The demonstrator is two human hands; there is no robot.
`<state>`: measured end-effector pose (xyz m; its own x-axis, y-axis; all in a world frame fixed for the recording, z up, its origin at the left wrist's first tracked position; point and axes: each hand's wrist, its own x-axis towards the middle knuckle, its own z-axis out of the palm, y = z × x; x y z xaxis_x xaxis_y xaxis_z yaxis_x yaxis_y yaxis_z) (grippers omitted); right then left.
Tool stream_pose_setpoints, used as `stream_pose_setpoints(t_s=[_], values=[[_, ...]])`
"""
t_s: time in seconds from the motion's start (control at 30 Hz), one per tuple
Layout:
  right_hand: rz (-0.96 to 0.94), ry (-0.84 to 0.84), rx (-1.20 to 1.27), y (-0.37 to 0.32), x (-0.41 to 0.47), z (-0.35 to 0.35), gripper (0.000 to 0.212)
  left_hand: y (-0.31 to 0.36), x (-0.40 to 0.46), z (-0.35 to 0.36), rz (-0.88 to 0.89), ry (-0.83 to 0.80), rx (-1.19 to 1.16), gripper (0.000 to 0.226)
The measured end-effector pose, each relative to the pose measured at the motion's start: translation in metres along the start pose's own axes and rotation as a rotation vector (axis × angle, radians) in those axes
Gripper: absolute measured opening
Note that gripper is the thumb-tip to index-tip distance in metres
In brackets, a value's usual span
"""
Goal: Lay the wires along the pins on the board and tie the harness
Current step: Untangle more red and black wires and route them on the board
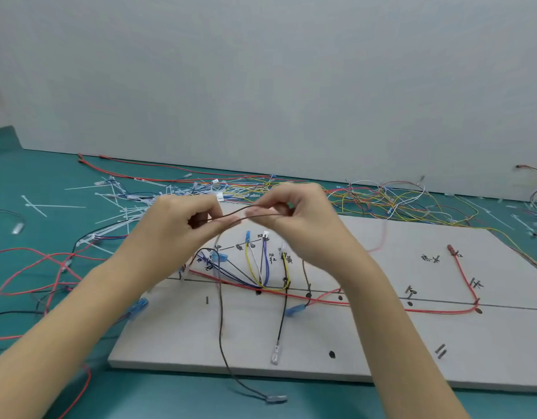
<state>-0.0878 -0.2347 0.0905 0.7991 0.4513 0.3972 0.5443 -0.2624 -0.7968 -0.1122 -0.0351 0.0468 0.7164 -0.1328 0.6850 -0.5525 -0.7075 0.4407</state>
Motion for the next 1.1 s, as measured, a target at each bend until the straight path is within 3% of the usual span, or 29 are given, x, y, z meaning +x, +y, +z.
stream_pose_setpoints(t_s=[0.07,0.17,0.5,0.6,0.77,0.93,1.03,1.1], values=[[0.015,0.122,0.029,0.006,0.003,-0.013,0.019,-0.004,0.001,-0.002,-0.025,-0.015,0.018,0.039],[0.034,0.27,0.059,0.012,0.004,-0.028,0.015,-0.005,0.002,-0.002,-0.077,-0.037,0.057,0.038],[0.243,0.316,0.353,0.025,-0.005,-0.045,0.015,0.003,0.008,-0.015,-0.345,-0.14,-0.319,0.017],[0.313,0.271,0.367,0.028,-0.008,-0.042,0.017,0.007,0.007,-0.016,-0.403,-0.135,-0.427,0.023],[0.268,0.132,0.271,0.02,-0.012,-0.025,0.041,0.019,0.007,-0.012,-0.439,-0.096,-0.496,0.029],[0.149,-0.012,0.223,0.009,-0.017,-0.009,0.036,0.022,0.006,-0.008,-0.451,-0.049,-0.471,0.029],[0.116,0.001,0.121,0.008,-0.016,0.001,0.027,0.024,0.004,-0.003,-0.446,-0.043,-0.433,0.027],[0.121,0.02,0.034,0.011,-0.015,0.01,0.037,0.027,0.003,0.001,-0.431,-0.058,-0.384,0.028]])
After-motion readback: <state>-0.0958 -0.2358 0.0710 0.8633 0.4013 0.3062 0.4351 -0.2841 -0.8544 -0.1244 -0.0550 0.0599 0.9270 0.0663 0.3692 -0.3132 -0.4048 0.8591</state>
